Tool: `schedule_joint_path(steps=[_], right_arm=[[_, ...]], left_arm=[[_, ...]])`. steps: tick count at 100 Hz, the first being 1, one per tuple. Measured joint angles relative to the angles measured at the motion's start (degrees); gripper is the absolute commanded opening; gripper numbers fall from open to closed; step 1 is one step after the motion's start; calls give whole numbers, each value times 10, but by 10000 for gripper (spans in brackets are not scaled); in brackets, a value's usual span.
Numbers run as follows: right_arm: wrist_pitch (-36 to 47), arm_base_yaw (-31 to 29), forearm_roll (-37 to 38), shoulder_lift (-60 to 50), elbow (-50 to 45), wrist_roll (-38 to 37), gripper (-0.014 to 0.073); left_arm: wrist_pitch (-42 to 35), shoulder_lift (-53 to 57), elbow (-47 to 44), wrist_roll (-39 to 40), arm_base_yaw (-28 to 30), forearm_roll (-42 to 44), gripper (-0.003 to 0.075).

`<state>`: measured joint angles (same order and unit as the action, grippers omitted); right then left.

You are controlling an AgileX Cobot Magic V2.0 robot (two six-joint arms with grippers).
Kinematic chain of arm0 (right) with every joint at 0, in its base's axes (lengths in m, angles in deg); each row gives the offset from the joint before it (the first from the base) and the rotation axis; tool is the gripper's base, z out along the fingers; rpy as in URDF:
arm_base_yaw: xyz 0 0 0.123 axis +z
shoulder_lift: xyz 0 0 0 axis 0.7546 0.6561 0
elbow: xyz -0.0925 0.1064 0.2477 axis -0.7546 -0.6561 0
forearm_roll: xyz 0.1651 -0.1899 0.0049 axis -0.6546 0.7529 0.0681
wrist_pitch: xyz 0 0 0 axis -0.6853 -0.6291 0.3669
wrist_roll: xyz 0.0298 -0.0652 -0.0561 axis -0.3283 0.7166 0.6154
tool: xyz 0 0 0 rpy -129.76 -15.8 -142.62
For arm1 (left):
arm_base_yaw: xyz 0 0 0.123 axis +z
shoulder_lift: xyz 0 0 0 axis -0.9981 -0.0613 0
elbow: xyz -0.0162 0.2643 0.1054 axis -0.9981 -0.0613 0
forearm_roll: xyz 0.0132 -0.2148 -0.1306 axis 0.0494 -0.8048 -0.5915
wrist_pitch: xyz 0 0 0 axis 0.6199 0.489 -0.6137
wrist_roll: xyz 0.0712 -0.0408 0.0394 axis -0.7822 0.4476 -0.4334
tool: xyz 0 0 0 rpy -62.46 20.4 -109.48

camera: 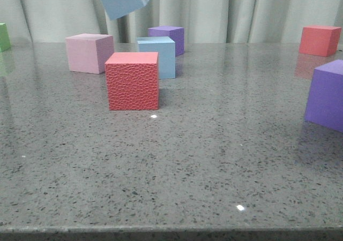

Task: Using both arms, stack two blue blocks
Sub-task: 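Lift and carry the cube above the placed light blue cube, then lower the held cube onto the top of the placed cube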

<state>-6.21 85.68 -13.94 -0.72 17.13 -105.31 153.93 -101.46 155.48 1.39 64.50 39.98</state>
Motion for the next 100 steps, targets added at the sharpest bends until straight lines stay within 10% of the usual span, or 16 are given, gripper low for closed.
schedule_joint_path(steps=[100], right_arm=[[-2, 0, 0, 0, 0, 0, 556]], left_arm=[[-15, -18, 0, 23, -37, 14, 254]])
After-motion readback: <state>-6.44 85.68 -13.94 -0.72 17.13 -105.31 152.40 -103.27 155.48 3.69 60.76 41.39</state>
